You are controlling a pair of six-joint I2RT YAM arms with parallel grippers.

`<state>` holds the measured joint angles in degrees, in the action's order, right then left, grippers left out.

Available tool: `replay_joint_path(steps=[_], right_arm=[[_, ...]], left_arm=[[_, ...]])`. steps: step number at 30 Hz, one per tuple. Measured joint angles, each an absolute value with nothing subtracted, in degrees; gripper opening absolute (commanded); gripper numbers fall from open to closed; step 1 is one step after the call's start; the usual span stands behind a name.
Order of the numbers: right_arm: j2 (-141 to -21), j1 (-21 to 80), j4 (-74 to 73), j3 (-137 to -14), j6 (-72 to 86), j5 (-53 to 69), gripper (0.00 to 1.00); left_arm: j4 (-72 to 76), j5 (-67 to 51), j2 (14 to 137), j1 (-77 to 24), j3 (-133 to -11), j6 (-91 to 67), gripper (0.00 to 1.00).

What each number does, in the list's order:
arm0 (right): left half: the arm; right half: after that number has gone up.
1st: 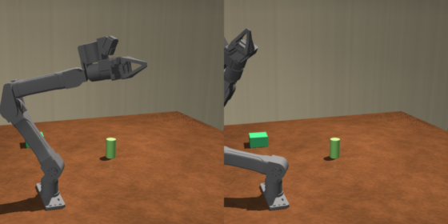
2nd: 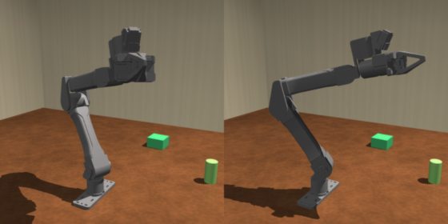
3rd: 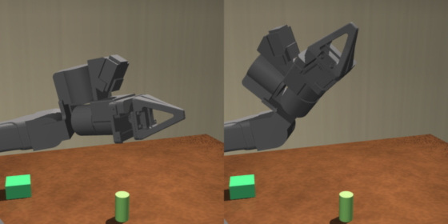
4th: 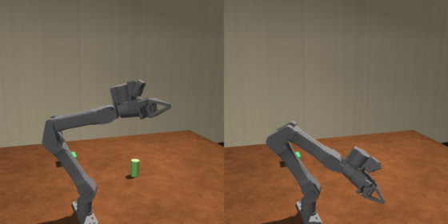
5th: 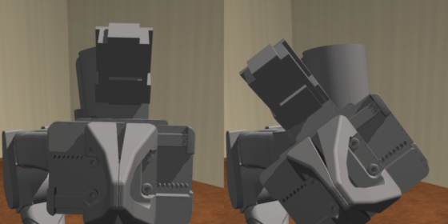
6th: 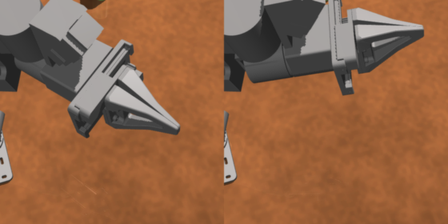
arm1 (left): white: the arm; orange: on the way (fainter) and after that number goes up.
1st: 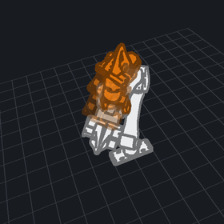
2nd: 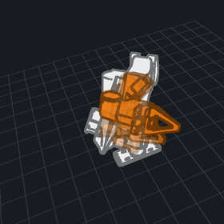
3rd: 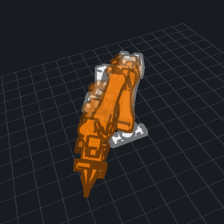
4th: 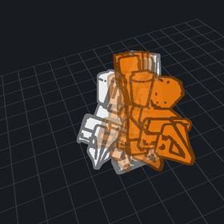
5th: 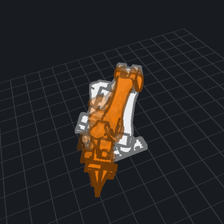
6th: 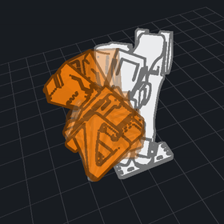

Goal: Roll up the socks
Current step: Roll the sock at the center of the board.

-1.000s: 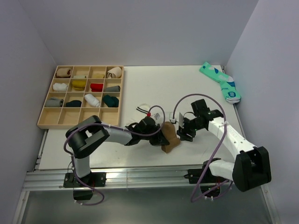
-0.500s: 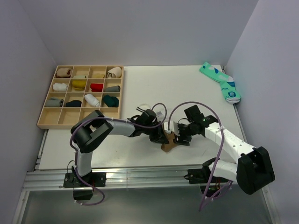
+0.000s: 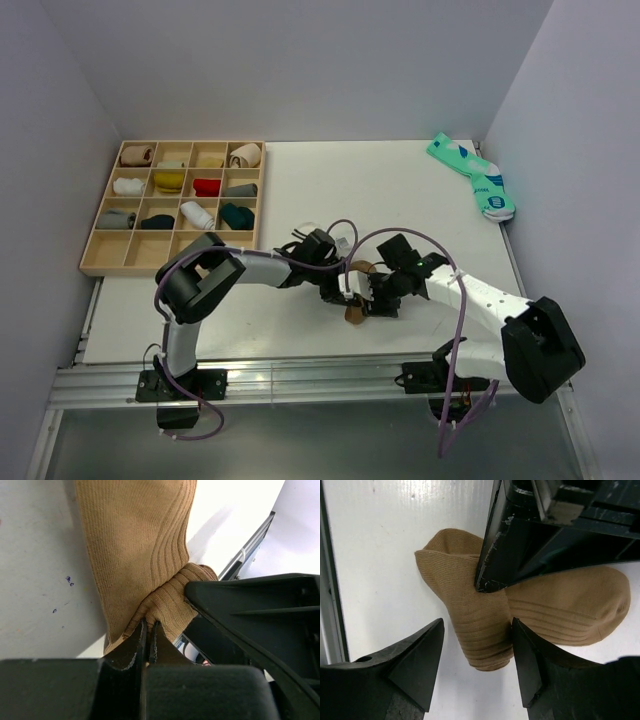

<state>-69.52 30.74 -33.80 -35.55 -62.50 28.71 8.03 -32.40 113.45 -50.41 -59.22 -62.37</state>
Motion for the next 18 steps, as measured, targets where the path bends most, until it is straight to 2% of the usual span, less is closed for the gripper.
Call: replay_joint_path(steps=[7, 12, 18], right_arm=[[-72.1, 31.0, -32.0, -35.6, -62.1, 27.4, 0.55], [-73.8, 31.0, -31.0, -35.6, -61.1, 27.5, 0.33], [-78.2, 28.5, -34.1, -39.1, -61.4, 30.9, 0.29]], left_arm=[[8.0, -33.2, 113.8, -49.4, -59.4, -62.4, 0.0], [9.4, -33.2, 113.9, -48.6, -58.5, -62.8, 0.02], [16.2, -32.9, 113.1, -48.1, -54.2, -65.9, 0.04]])
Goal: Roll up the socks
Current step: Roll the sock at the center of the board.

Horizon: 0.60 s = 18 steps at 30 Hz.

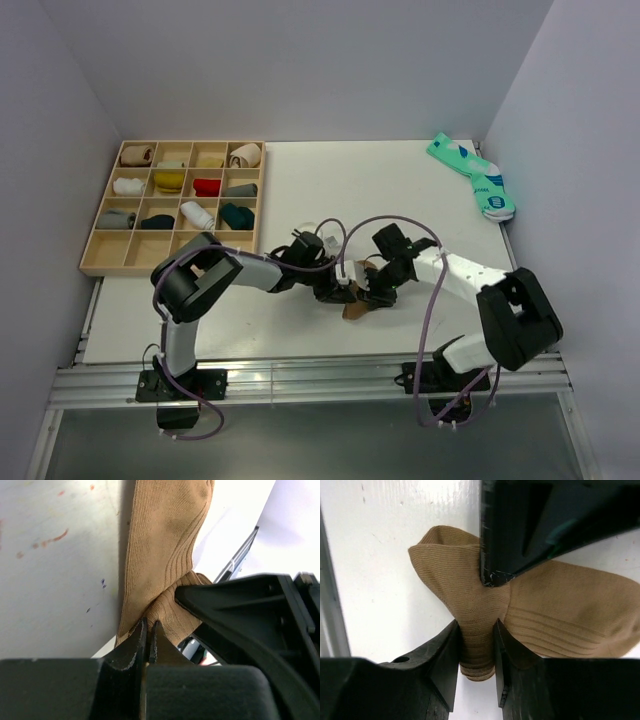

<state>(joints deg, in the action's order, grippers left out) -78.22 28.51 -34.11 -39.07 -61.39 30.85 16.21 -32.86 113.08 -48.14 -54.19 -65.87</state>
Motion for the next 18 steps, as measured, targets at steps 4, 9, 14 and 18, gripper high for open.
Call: replay_joint_path(steps=[4, 9, 14, 18], right_arm=[[-84.7, 25.7, -39.6, -44.7, -63.1, 34.9, 0.29], [-95.1, 23.3, -49.0, -54.5, -66.1, 38.7, 0.29], [-103.5, 21.2, -57.8, -63.0, -68.6, 39.8, 0.29], [-108.0, 20.7, -62.8, -67.4, -69.3, 40.0, 0.3]], left_arm=[[19.4, -30.4, 111.4, -48.1, -51.2, -67.3, 0.11], [20.4, -24.8, 108.2, -48.5, -48.9, -67.1, 0.2], [22.5, -17.8, 103.4, -48.4, -43.7, -66.6, 0.27], [22.3, -10.4, 97.4, -48.7, -38.7, -63.9, 0.38]])
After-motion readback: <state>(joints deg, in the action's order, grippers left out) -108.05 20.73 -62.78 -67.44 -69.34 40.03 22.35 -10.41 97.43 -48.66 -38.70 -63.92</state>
